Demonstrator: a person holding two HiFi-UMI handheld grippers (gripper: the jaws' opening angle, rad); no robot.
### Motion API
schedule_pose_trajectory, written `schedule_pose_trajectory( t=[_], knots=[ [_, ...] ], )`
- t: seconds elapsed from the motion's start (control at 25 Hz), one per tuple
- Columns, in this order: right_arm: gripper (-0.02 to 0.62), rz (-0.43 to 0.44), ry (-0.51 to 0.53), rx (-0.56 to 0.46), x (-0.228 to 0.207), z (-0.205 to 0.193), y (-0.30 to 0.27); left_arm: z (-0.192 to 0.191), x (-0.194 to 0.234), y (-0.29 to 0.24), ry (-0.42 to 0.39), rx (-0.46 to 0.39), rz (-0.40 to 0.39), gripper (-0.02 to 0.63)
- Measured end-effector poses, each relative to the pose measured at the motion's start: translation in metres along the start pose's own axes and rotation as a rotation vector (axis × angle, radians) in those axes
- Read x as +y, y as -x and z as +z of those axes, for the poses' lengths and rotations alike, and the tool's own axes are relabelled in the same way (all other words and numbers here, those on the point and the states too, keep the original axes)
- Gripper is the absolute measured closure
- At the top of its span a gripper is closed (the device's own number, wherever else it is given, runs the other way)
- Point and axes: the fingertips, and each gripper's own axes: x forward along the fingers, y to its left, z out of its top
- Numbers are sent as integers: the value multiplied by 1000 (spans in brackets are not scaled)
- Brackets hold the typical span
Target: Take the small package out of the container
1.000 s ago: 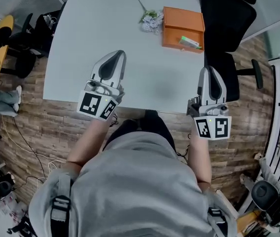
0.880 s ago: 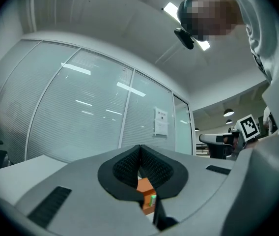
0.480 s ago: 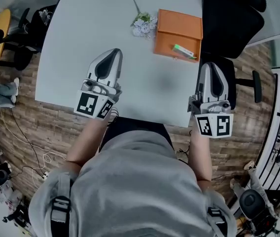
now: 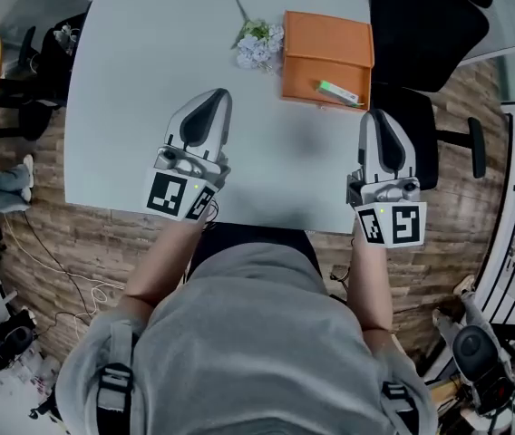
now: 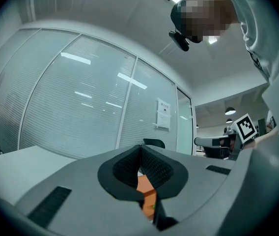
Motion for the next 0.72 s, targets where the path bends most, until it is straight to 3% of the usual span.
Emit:
schedule_pose_trajectory(
  t=[0.16, 0.44, 0.52, 0.6, 0.72],
  knots=[
    [532, 4, 40, 93, -14, -34, -19, -11, 8, -10, 7, 20, -5, 586],
    [531, -25, 156, 342, -57, -120, -56, -33, 21, -26, 11, 57, -4, 586],
    [512, 2, 155, 405, -65, -143, -66, -39, 25, -32, 10, 68, -1, 586],
    [435, 47, 153, 481, -70, -169, -76, -46, 28, -38, 10, 77, -1, 586],
    [420, 119, 210, 612, -74, -208, -89, -53, 32, -45, 10, 87, -1, 586]
  ],
)
